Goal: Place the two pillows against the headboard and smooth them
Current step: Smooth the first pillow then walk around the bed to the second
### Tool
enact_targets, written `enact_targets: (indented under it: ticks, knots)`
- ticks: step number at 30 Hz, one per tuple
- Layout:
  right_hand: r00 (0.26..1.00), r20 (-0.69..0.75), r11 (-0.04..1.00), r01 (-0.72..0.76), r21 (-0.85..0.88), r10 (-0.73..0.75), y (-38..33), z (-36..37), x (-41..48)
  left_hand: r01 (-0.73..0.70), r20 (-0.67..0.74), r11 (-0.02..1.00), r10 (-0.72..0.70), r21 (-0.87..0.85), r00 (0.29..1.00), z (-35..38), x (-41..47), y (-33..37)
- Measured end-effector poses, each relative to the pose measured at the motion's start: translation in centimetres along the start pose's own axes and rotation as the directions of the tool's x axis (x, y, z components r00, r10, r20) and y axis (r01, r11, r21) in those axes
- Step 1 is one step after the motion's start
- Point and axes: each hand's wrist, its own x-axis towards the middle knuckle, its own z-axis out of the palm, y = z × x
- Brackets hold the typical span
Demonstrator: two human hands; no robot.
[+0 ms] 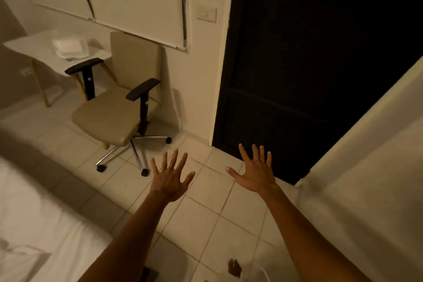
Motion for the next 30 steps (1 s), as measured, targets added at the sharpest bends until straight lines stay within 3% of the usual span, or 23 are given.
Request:
enact_targets:
  ticks: [5,9,15,21,26,30]
  knots:
    - [0.997,0.029,0.997,0.068,-0.031,-0.068,2.7,-2.4,9.2,0.100,-0.046,0.995,-0.100,-0.004,0.994,-1.4,5.6,1.8]
    - [0.982,0.017,0.981,0.191,-0.042,-0.190,0.7,-5.0,15.8,0.202,-0.040,0.979,-0.203,-0.023,0.978,-2.9,8.4,0.9]
    - [0.937,0.004,0.935,0.350,-0.049,-0.351,-6.7,-4.9,23.9,0.334,-0.086,0.940,-0.339,-0.064,0.937,-4.0,12.3,-4.7]
    - [0.815,0.046,0.813,0.579,-0.053,-0.578,-17.4,-4.8,29.1,0.482,-0.102,0.873,-0.487,-0.073,0.867,-5.8,12.9,-11.5]
    - [0.702,0.047,0.698,0.711,-0.087,-0.710,-26.5,-5.4,33.0,0.646,-0.084,0.750,-0.659,-0.143,0.747,-6.7,11.7,-18.7]
    - [0.586,0.117,0.577,0.810,-0.107,-0.802,-34.2,-4.3,36.4,0.767,-0.076,0.609,-0.791,-0.202,0.608,-6.6,10.6,-23.5]
